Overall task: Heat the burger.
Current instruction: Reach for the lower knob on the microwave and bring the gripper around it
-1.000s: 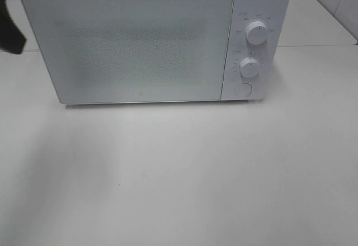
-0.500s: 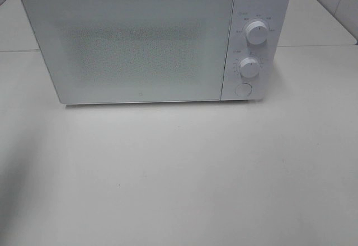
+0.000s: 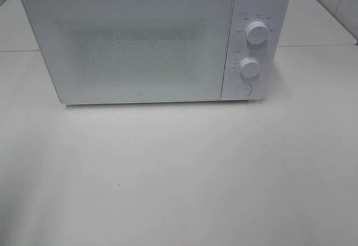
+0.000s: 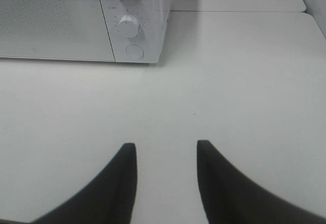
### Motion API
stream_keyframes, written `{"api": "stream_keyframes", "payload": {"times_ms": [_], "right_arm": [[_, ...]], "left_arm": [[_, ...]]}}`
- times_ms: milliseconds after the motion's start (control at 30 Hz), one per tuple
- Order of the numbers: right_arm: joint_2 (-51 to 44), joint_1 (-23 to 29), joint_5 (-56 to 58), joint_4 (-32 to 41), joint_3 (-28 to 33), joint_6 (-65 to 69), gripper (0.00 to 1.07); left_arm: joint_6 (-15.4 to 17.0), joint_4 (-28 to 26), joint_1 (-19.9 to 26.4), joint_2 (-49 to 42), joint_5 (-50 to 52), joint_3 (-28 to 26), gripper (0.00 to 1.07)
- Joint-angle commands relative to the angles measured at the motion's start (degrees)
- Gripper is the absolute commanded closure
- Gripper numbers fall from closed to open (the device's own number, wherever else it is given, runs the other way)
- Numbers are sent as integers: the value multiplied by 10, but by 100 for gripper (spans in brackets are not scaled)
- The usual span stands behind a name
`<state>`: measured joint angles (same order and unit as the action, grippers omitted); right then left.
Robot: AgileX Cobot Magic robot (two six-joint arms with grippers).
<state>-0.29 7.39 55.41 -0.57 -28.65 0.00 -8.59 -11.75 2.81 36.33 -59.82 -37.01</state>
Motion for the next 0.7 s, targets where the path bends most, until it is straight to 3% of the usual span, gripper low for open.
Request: {"api": "stream_keyframes", "payload": {"times_ms": [33,200,700], "right_arm": [[-14,-3,-3,1,2,-7,66],[-14,-3,-3,1,2,-7,66],[-14,-3,-3,1,2,-7,66]], "left_arm": [[0,12,2,-45,0,18,6],[1,21,2,-126,-17,68,6],[26,42,2,-311,-18,72,6]]}}
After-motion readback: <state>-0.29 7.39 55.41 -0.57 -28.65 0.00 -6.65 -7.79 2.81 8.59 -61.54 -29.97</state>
